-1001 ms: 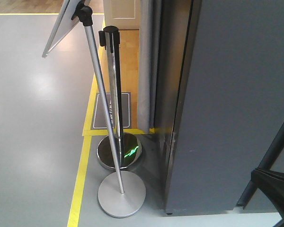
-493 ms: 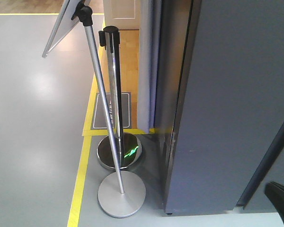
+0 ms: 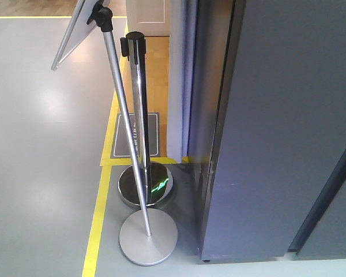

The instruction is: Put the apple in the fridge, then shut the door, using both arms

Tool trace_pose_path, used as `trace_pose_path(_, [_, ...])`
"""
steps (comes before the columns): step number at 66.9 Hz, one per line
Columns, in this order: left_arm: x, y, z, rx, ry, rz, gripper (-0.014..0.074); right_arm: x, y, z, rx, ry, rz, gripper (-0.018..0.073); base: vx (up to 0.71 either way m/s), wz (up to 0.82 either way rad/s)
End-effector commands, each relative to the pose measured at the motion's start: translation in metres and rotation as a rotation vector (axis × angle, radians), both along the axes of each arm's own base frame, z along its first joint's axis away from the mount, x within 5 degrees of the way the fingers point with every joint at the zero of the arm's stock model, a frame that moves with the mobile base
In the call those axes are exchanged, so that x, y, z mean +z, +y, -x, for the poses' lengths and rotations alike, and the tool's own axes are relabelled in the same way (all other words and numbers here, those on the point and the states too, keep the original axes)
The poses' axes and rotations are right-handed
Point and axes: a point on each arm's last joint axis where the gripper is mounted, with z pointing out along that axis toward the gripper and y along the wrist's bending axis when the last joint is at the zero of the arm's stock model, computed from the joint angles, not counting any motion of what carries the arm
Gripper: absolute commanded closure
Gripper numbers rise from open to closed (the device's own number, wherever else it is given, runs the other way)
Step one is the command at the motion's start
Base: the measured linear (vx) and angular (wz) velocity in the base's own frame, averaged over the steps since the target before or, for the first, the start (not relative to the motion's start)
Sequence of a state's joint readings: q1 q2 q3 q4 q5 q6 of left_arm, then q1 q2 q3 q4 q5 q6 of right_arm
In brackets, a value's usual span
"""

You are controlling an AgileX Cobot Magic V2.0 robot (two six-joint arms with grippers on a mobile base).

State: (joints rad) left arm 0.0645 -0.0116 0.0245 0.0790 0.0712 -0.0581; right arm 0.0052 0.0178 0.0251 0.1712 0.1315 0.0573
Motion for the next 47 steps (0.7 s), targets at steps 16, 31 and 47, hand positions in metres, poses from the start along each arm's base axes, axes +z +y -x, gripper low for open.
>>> trace_pose_path(16, [-0.0023, -0.0009, 0.0002, -0.012, -0.060, 0.012, 0.0601, 0.0197, -0.0019, 0.0035, -0.027, -0.244, 0.133, 0.0561, 0.00, 0.00])
trace_pose_path(31, [-0.0023, -0.0009, 0.0002, -0.012, -0.060, 0.012, 0.0601, 0.0205, -0.0018, 0.0036, -0.027, -0.251, 0.136, 0.0561, 0.00, 0.00])
trace_pose_path(47, [-0.0023, -0.0009, 0.0002, -0.012, -0.060, 0.012, 0.0601, 0.0203, -0.0018, 0.0035, -0.026, -0.248, 0.136, 0.0561, 0.00, 0.00])
